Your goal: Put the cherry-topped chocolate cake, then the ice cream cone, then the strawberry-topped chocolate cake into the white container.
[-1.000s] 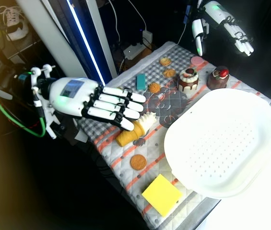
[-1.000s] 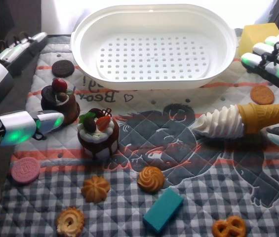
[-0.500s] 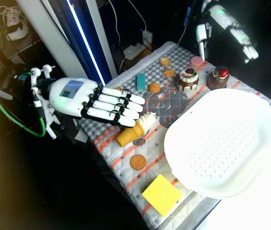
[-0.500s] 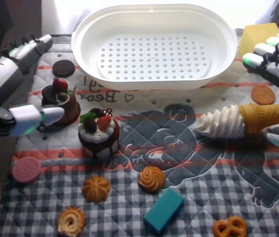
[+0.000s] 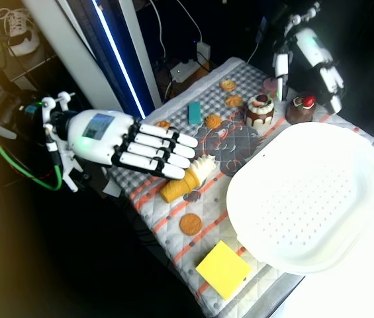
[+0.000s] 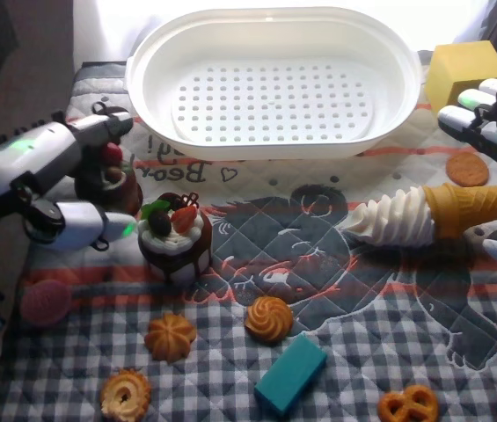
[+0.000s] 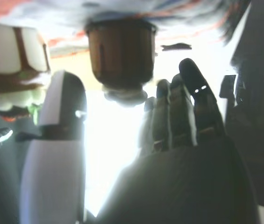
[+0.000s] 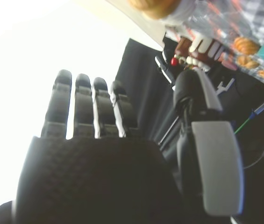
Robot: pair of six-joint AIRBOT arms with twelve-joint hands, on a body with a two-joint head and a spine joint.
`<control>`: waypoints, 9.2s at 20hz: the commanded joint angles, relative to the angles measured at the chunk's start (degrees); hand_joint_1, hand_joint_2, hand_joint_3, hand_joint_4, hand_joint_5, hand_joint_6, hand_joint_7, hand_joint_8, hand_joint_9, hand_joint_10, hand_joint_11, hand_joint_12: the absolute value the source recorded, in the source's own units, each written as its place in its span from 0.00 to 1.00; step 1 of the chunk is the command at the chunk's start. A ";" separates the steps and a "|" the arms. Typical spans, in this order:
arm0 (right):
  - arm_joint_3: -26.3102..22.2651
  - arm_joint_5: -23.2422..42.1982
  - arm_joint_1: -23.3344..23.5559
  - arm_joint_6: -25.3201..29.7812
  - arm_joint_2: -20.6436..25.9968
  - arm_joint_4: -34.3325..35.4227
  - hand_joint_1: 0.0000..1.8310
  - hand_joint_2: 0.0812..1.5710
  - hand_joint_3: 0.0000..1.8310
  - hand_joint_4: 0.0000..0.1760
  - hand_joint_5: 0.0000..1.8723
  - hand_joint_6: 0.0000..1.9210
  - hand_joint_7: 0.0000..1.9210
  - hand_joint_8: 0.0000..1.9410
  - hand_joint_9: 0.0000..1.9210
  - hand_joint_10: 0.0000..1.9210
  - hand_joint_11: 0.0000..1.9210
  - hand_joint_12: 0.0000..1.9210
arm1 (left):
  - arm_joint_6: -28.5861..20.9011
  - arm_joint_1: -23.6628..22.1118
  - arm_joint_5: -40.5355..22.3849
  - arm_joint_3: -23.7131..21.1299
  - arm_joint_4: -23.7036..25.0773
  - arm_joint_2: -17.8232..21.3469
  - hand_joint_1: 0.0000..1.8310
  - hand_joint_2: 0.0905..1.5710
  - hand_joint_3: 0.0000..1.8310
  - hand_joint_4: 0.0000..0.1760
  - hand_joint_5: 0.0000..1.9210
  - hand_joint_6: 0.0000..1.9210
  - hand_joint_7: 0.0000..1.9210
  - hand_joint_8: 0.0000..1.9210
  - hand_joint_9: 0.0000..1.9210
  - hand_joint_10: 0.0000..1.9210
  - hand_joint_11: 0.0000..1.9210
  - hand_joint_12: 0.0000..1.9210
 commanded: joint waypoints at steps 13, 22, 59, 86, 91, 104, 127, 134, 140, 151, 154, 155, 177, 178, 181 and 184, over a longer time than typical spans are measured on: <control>0.10 7.71 -0.77 0.82 0.41 0.10 0.32 0.81 0.00 0.00 0.00 0.00 0.00 0.00 0.00 0.00 0.00 0.54 | 8.10 -4.31 -5.83 0.59 -0.49 -0.44 0.72 0.79 0.00 0.00 0.22 0.91 0.35 0.79 0.30 0.98 0.36 1.00; 0.12 7.99 -1.04 1.07 0.37 0.26 0.29 0.81 0.00 0.00 0.00 0.00 0.00 0.00 0.01 0.01 0.00 0.71 | 8.12 -14.29 -8.50 -2.99 8.33 3.65 0.73 0.58 0.37 0.00 0.32 0.81 0.37 0.86 0.41 0.90 0.47 1.00; 1.32 8.81 -3.11 3.25 -0.80 0.76 0.28 0.82 0.00 0.00 0.00 0.00 0.00 0.00 0.00 0.00 0.00 0.58 | 21.47 -21.75 10.66 24.17 -16.45 -18.70 0.17 0.57 0.00 0.96 0.00 0.00 0.00 0.00 0.00 0.00 0.00 0.29; 11.41 -7.01 6.02 6.55 -10.68 -0.58 0.45 0.75 0.00 0.02 0.02 0.01 0.04 0.01 0.01 0.15 0.00 0.66 | -33.36 10.64 -47.75 -12.56 23.20 11.50 0.51 0.80 0.00 0.96 0.00 0.00 0.00 0.00 0.00 0.00 0.00 0.13; 14.12 -11.05 7.63 6.55 -13.99 -0.50 0.59 0.81 0.00 0.00 0.27 0.71 0.35 0.68 0.26 0.77 0.22 1.00 | -33.78 11.55 -48.73 -12.69 22.77 11.64 0.50 0.80 0.00 0.86 0.00 0.00 0.00 0.00 0.00 0.00 0.00 0.13; 10.57 -2.13 13.60 6.55 -7.70 -4.96 0.65 0.79 0.00 0.00 0.36 0.66 0.42 0.77 0.41 0.83 0.41 1.00 | -34.58 13.10 -49.17 -12.59 20.77 11.96 0.46 0.80 0.00 0.95 0.01 0.00 0.00 0.00 0.00 0.00 0.00 0.14; 42.50 -39.77 40.59 -3.37 -33.45 3.58 0.52 0.77 0.00 0.00 0.09 0.36 0.19 0.31 0.18 0.66 0.14 0.99 | -37.93 13.19 -47.26 -10.88 21.40 8.88 0.46 0.80 0.00 0.74 0.00 0.00 0.00 0.00 0.00 0.00 0.00 0.22; 41.85 -40.26 40.46 -3.37 -32.59 4.39 0.34 0.81 0.00 0.13 0.00 0.00 0.00 0.00 0.00 0.02 0.00 0.52 | -38.35 13.17 -47.02 -10.86 21.35 8.72 0.45 0.79 0.00 0.41 0.00 0.00 0.00 0.00 0.00 0.00 0.00 0.32; 30.58 -31.24 37.45 -3.36 -22.43 4.00 0.28 0.78 0.00 0.29 0.00 0.00 0.00 0.00 0.01 0.02 0.00 0.76 | -38.45 13.88 -46.83 -11.21 20.56 9.26 0.39 0.76 0.00 0.55 0.00 0.00 0.00 0.00 0.00 0.00 0.00 0.26; 9.58 -9.88 15.94 1.84 -4.96 -1.70 0.28 0.74 0.00 0.04 0.00 0.00 0.00 0.00 0.02 0.04 0.00 0.34 | -37.92 16.23 -40.21 -12.11 19.98 12.28 0.41 0.67 0.00 0.47 0.01 0.00 0.01 0.00 0.02 0.01 0.00 0.24; 6.84 -5.07 9.19 3.48 -2.51 -1.75 0.30 0.75 0.00 0.00 0.00 0.00 0.00 0.00 0.00 0.03 0.00 0.33 | -37.09 15.54 -34.77 -11.49 21.46 12.76 0.44 0.68 0.00 0.52 0.00 0.00 0.00 0.00 0.00 0.00 0.00 0.01; 6.33 -4.31 8.19 3.79 -2.13 -1.75 0.31 0.75 0.00 0.03 0.00 0.00 0.00 0.00 0.00 0.01 0.00 0.31 | -37.05 15.17 -33.37 -11.26 22.06 12.77 0.42 0.68 0.00 0.47 0.00 0.00 0.00 0.00 0.00 0.00 0.00 0.00; 2.22 7.44 -3.15 8.53 1.51 -0.94 0.30 0.78 0.00 0.00 0.00 0.00 0.00 0.00 0.02 0.03 0.00 0.53 | -34.33 -0.48 5.52 -1.15 38.52 2.02 0.63 0.70 0.00 0.32 0.12 0.04 0.09 0.05 0.00 0.52 0.00 0.92; 2.21 7.57 -3.30 8.58 1.47 -0.92 0.30 0.79 0.00 0.00 0.00 0.00 0.00 0.00 0.02 0.03 0.00 0.53 | -33.21 -0.78 6.25 -0.99 38.52 1.57 0.67 0.72 0.00 0.13 0.12 0.21 0.05 0.34 0.03 0.75 0.08 0.98; 2.23 7.59 -3.70 8.58 1.37 -0.73 0.29 0.79 0.00 0.00 0.00 0.00 0.00 0.00 0.03 0.05 0.00 0.54 | -30.96 -1.23 6.37 -1.22 38.29 1.30 0.55 0.90 0.01 0.01 0.24 0.89 0.21 0.98 0.17 1.00 0.26 1.00; 2.23 7.59 -4.15 8.58 1.09 -0.51 0.30 0.82 0.00 0.00 0.00 0.00 0.00 0.00 0.00 0.11 0.00 0.54 | -29.81 -2.13 4.93 -1.67 38.22 1.71 0.53 0.92 0.01 0.00 0.25 0.93 0.18 1.00 0.14 1.00 0.26 1.00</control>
